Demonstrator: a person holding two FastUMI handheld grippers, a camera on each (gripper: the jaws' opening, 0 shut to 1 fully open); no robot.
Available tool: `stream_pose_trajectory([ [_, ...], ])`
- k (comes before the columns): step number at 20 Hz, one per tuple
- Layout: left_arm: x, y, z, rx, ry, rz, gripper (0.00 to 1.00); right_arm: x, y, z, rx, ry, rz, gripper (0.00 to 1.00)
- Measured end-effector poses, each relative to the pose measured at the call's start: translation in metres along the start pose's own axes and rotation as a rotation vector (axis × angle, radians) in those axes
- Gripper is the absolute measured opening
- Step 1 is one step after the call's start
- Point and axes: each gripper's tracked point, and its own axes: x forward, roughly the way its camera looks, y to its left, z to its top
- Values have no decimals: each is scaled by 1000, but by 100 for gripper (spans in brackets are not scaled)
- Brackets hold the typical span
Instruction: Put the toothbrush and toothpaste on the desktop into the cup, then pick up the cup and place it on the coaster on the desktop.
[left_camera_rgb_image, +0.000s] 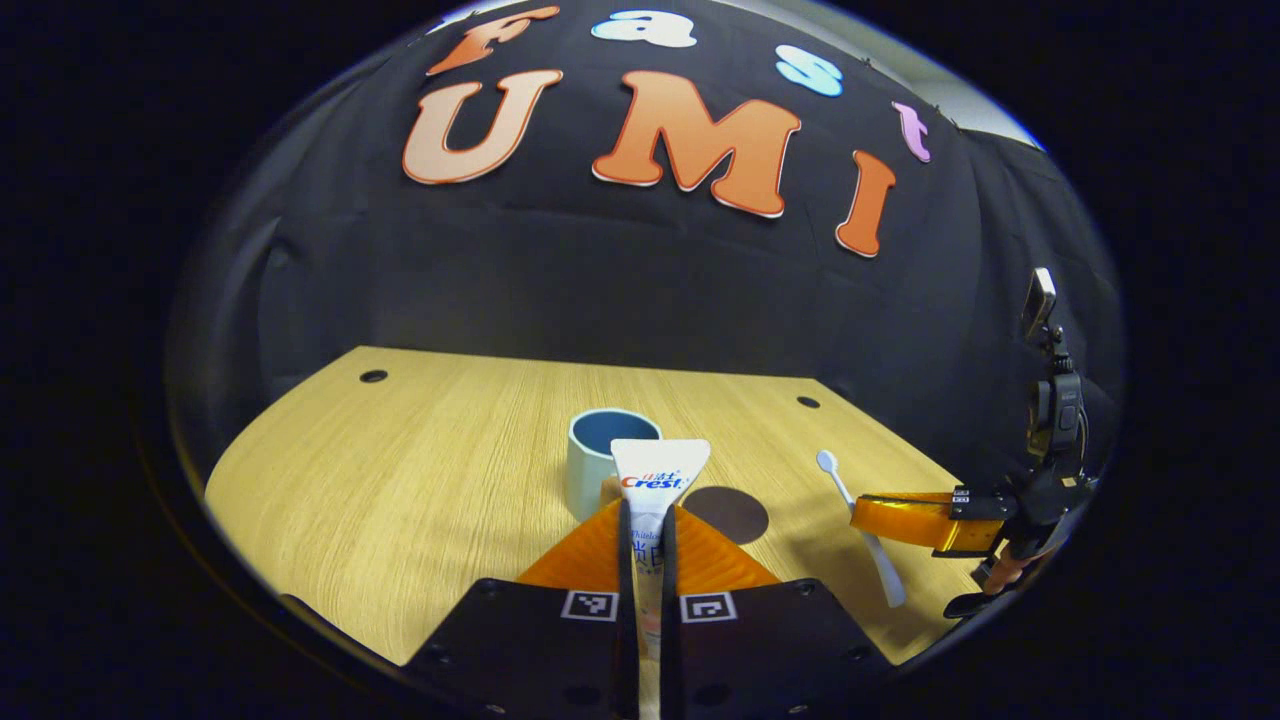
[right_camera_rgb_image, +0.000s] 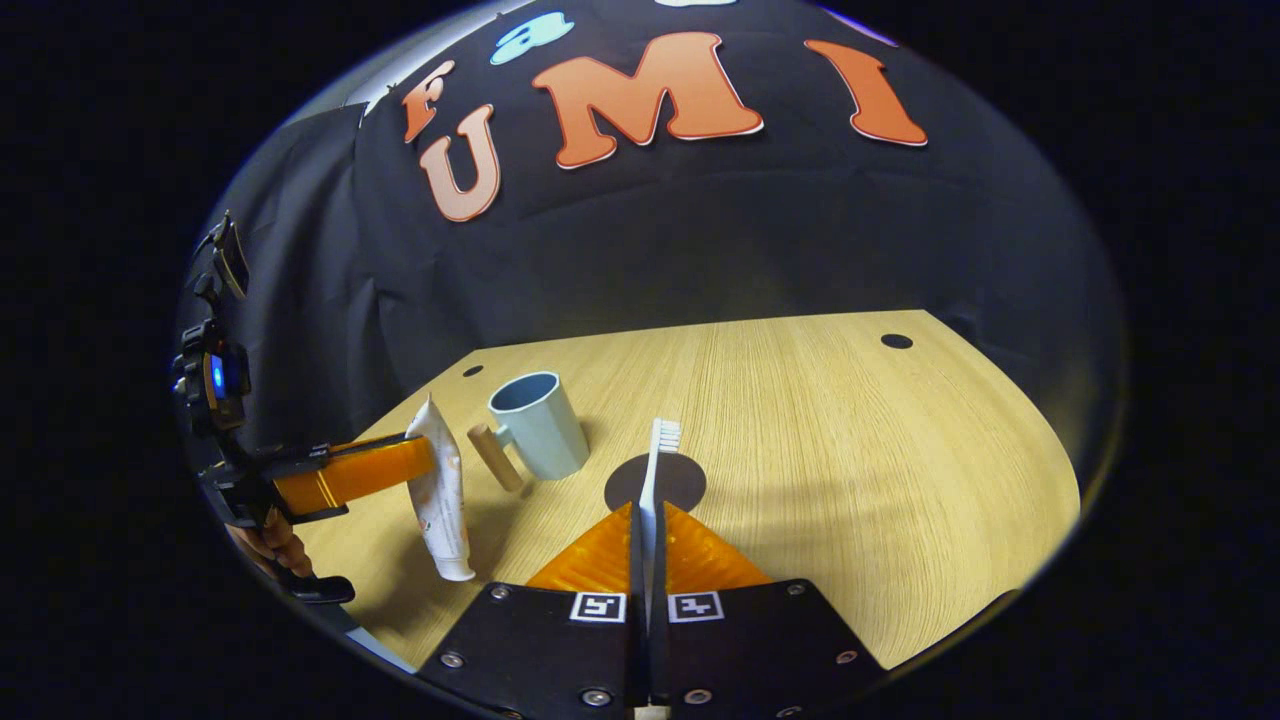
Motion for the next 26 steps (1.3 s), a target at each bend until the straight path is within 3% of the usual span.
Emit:
stream_pose_trajectory([
  [10, -5, 6, 53, 38, -212, -14, 8, 2, 6, 45, -19, -112, 4, 1],
  [16, 21, 23, 83, 83, -265, 22, 7, 9, 8, 73, -50, -170, 1, 1],
  [20, 48, 43, 109, 88, -299, 84, 8, 15, 10, 86, -48, -195, 9, 1],
  [26, 93, 62, 95, 41, -272, 119, 8, 31, 17, 94, -35, -187, 27, 1],
])
